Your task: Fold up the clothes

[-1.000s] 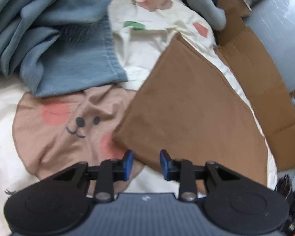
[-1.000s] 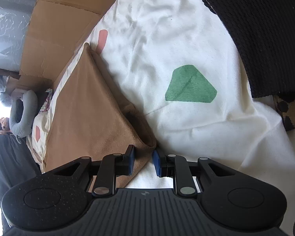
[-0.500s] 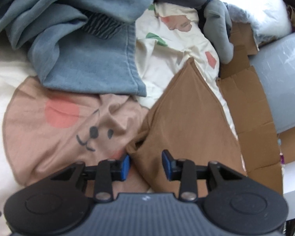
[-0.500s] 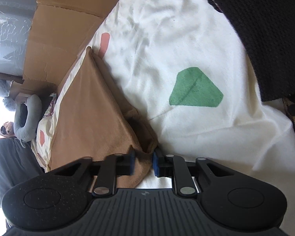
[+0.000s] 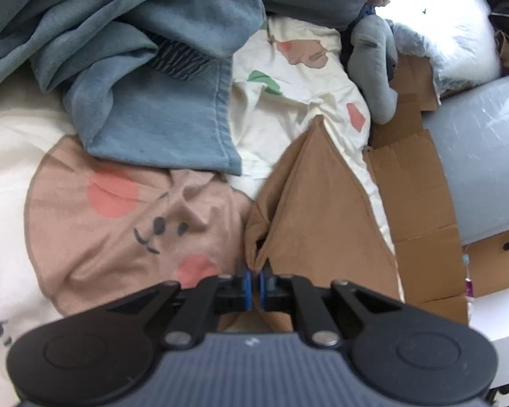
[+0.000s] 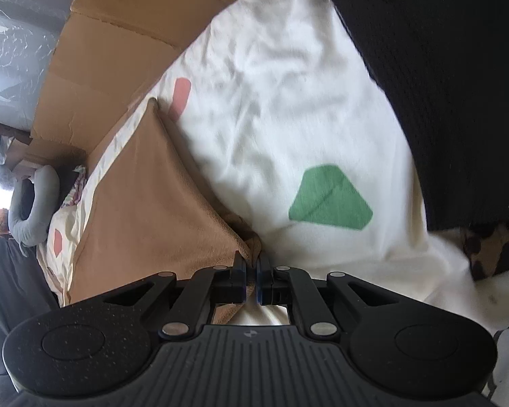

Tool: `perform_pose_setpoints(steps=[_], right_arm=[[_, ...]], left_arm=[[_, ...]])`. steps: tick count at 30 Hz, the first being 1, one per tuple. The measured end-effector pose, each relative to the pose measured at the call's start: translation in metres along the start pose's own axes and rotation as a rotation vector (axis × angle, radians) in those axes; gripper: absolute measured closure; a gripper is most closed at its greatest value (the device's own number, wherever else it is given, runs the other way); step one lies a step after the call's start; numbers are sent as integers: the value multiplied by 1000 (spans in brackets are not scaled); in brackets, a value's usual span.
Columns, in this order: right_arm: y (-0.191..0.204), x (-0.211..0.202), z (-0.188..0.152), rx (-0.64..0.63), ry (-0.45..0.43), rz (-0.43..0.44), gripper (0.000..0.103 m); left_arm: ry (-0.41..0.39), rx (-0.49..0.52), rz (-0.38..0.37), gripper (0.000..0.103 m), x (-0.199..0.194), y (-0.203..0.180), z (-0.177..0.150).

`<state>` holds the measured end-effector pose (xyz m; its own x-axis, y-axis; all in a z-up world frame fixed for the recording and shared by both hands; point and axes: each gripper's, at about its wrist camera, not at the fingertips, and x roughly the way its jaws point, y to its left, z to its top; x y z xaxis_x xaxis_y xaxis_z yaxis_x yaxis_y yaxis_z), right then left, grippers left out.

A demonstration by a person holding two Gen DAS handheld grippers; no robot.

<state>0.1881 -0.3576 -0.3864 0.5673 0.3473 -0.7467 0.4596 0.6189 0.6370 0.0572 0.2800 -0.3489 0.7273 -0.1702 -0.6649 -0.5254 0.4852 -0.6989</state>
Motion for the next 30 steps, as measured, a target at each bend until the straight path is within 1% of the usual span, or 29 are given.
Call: perform_pose_setpoints(steps=[7, 11, 14, 15, 18, 20, 21, 23, 25, 28, 30], right_arm=[[6, -14, 13, 1, -27, -10, 100], [2, -10, 9, -4, 2, -46, 100], [10, -3, 5, -67, 39, -114, 96], [15, -3, 4, -96, 39, -129, 94], [24, -11, 2, -130, 23, -145, 94], [30, -17, -1, -144, 15, -168, 93], [33, -20, -2, -151, 11, -182, 90], [41, -26, -5, -177, 6, -206, 90], [51, -32, -6, -216, -10, -229, 90], [68, -44, -5, -279, -42, -262, 90], [82, -47, -4, -322, -45, -263, 90]], left_arm=[[31, -23, -16, 99, -8, -4, -6], [46, -17, 2, 98, -1, 4, -11], [52, -1, -5, 98, 7, 10, -10], [52, 11, -16, 97, 9, 12, -10], [46, 40, -38, 96, 12, 15, -12], [39, 37, -48, 89, 13, 19, -15], [36, 35, -53, 86, 14, 21, -16], [30, 31, -64, 64, 15, 26, -19], [24, 22, -85, 59, 17, 30, -21], [20, 0, -119, 59, 21, 37, -24], [11, -25, -143, 59, 24, 41, -25]])
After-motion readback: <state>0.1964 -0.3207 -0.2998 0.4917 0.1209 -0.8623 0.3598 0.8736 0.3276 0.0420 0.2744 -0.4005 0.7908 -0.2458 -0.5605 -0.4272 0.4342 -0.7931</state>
